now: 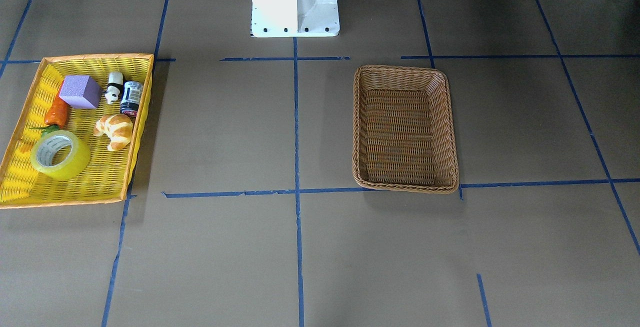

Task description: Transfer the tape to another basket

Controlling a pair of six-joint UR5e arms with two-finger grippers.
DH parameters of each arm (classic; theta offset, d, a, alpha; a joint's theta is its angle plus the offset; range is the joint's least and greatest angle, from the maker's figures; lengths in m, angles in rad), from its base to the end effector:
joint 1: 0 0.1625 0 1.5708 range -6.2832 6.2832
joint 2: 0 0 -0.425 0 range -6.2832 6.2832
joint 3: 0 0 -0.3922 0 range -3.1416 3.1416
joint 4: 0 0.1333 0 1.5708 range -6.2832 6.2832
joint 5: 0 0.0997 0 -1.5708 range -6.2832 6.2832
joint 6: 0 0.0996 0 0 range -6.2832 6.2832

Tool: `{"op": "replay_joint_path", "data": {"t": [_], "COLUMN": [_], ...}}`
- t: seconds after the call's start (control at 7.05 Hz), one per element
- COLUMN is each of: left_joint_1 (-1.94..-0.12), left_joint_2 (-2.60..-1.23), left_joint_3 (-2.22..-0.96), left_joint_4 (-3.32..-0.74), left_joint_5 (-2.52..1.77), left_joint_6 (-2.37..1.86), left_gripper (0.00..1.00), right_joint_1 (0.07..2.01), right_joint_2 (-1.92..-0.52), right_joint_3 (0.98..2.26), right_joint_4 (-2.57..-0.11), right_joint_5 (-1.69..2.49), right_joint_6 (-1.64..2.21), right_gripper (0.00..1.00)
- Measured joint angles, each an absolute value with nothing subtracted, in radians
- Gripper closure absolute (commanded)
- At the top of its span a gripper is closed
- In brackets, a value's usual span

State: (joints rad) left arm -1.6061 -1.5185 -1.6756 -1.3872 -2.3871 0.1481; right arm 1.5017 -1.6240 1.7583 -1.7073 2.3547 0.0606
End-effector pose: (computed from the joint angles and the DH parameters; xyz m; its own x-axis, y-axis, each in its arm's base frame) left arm -0.0769 -0.4569 0.6470 0.6788 0.0282 -0.7337 -0.0659 0.9976 -0.0227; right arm 0.0307 -0.4688 0.6051 0.7095 0.0132 0.7046 0.0261 0.9986 -0.0450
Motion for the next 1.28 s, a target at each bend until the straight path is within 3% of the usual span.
{"op": "replay_joint_path", "data": {"t": [1.28], "left_joint_1": [-1.601], "left_joint_2": [-1.487], "left_joint_3": [-1.713], "left_joint_4": [-1.393], "left_joint_5": [-2.394], "left_joint_6": [0.159], "left_gripper": [0.0], "right_joint_1": [1.499], "right_joint_2": [-1.633], "right_joint_3": [1.757], "right_joint_4": [-1.65], "right_joint_5": [2.358], "right_joint_6": [0.052], "right_gripper": [0.0]}}
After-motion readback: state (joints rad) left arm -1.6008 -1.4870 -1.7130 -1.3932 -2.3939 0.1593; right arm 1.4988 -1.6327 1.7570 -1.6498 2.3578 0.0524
